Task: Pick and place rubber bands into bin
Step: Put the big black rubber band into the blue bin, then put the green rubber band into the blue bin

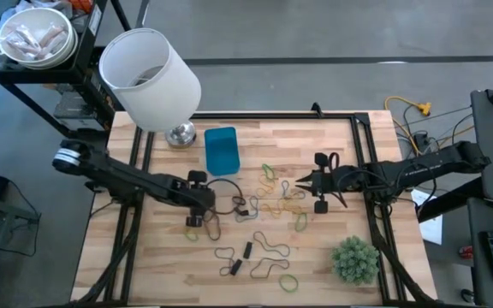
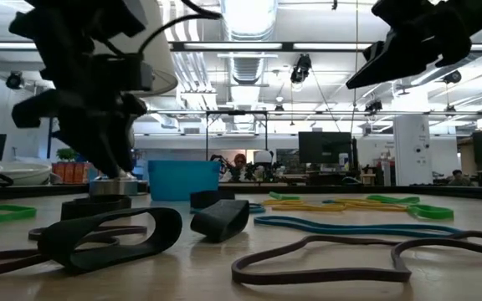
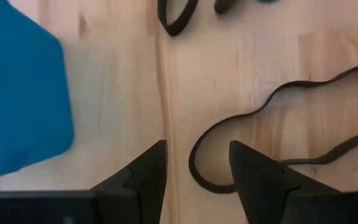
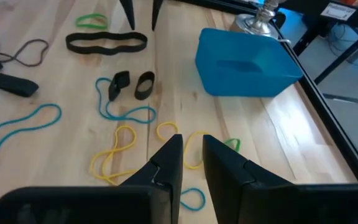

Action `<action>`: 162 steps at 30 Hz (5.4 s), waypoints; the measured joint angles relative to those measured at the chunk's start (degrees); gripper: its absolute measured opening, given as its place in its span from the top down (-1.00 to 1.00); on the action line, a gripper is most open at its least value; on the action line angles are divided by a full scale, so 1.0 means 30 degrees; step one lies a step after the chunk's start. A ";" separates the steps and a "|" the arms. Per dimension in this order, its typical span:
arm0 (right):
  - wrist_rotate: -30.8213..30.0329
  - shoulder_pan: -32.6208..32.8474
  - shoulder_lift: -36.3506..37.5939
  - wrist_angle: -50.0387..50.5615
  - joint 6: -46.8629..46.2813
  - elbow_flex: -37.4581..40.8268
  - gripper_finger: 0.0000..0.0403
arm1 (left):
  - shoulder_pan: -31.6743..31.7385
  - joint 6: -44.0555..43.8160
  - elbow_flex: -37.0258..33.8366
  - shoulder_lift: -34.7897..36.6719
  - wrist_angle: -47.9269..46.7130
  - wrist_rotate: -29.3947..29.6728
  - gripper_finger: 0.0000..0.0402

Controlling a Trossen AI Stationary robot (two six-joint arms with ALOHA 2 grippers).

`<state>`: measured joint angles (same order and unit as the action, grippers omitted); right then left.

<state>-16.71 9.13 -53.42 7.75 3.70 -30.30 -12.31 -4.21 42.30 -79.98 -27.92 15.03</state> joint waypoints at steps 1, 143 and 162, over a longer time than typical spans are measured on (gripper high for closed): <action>0.0007 0.0007 0.0031 -0.0040 -0.0006 0.0000 0.72 | 0.0060 0.0000 0.0093 -0.0374 0.0018 0.0000 0.22; 0.3971 -0.8646 -0.9256 0.5698 -0.1919 -0.1107 0.40 | -0.1313 -0.2565 0.0972 0.3059 -0.0489 0.2667 0.22; 0.4339 -0.8600 -0.9405 0.5759 -0.2089 -0.2338 0.96 | -0.1313 -0.2652 0.0804 0.3059 -0.0762 0.2671 0.22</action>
<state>-3.69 -16.68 -81.63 25.02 -2.56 -37.32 -16.25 -12.16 44.71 -70.81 -30.21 23.04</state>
